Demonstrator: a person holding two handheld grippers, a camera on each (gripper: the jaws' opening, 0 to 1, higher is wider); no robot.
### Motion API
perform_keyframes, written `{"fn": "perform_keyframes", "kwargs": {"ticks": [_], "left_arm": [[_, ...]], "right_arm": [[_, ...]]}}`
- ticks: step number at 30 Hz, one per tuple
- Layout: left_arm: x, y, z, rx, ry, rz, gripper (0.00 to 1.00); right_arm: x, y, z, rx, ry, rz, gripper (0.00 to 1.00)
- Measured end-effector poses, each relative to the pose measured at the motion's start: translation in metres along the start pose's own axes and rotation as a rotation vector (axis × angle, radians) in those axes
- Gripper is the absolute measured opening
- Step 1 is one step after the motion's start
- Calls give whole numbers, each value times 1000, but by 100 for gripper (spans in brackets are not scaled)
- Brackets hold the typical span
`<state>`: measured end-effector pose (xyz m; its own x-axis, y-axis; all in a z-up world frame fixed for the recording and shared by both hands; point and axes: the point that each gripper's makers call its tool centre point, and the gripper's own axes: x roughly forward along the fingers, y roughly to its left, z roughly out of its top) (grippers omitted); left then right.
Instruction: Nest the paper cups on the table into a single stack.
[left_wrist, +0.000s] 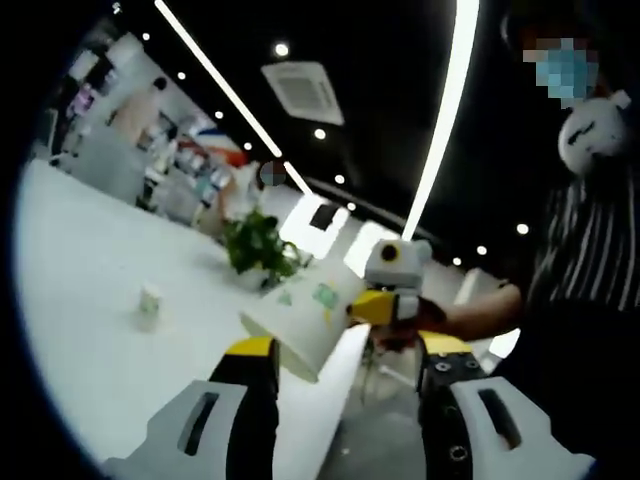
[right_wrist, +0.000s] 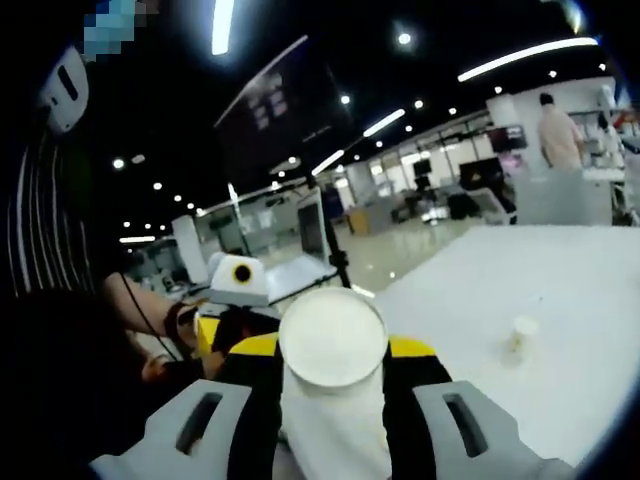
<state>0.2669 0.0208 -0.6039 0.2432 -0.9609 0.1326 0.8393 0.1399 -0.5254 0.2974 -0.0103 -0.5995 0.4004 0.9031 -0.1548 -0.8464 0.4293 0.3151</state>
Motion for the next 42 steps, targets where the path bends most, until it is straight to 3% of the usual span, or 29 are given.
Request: {"fn": "perform_keyframes", "kwargs": {"ticks": [22, 42], "left_arm": [[-6, -8, 11, -75, -67, -67, 24], [-9, -16, 14, -140, -103, -114, 7]], "right_arm": [[-11, 14, 2, 89, -96, 41, 35], [-15, 28, 0, 111, -105, 108, 35]]}}
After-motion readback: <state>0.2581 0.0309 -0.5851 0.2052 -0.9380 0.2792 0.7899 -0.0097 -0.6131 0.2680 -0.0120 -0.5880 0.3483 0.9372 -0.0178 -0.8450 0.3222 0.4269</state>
